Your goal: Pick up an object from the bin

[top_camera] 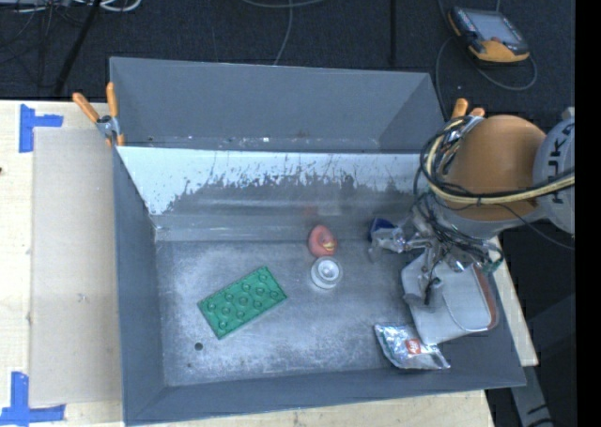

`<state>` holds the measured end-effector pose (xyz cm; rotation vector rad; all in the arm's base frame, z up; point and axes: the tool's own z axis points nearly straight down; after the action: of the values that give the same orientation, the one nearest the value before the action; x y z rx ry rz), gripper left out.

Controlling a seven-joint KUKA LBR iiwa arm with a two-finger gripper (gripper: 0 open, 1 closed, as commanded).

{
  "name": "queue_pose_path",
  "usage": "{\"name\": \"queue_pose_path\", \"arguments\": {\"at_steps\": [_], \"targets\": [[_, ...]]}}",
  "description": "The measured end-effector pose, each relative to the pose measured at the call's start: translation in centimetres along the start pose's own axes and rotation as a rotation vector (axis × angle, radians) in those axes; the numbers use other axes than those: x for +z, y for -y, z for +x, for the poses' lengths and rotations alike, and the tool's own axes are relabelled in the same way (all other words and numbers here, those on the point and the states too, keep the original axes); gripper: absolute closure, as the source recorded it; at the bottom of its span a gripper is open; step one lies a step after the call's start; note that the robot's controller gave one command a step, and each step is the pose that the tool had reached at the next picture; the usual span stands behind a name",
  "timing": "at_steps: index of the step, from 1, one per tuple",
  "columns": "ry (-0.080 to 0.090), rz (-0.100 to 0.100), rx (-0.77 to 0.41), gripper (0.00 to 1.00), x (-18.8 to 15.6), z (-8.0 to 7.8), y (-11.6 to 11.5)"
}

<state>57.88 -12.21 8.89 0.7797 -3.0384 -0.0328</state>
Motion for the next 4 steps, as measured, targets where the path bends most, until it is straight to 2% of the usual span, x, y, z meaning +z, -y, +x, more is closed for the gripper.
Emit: {"name": "queue_pose_path", "arguments": {"at_steps": [1,2,3,4], "targets": [[0.019,0.005,-0.068,0.0,-0.3,-0.8,0.3],[-0.004,0.018,-0.17,0.0,0.2,8.6,-5.3],[-0.004,0.02,-0.348,0.0,2.1,7.3,-4.3],[-0.004,0.019,-0.375,0.0,2.1,6.0,-7.8]]}}
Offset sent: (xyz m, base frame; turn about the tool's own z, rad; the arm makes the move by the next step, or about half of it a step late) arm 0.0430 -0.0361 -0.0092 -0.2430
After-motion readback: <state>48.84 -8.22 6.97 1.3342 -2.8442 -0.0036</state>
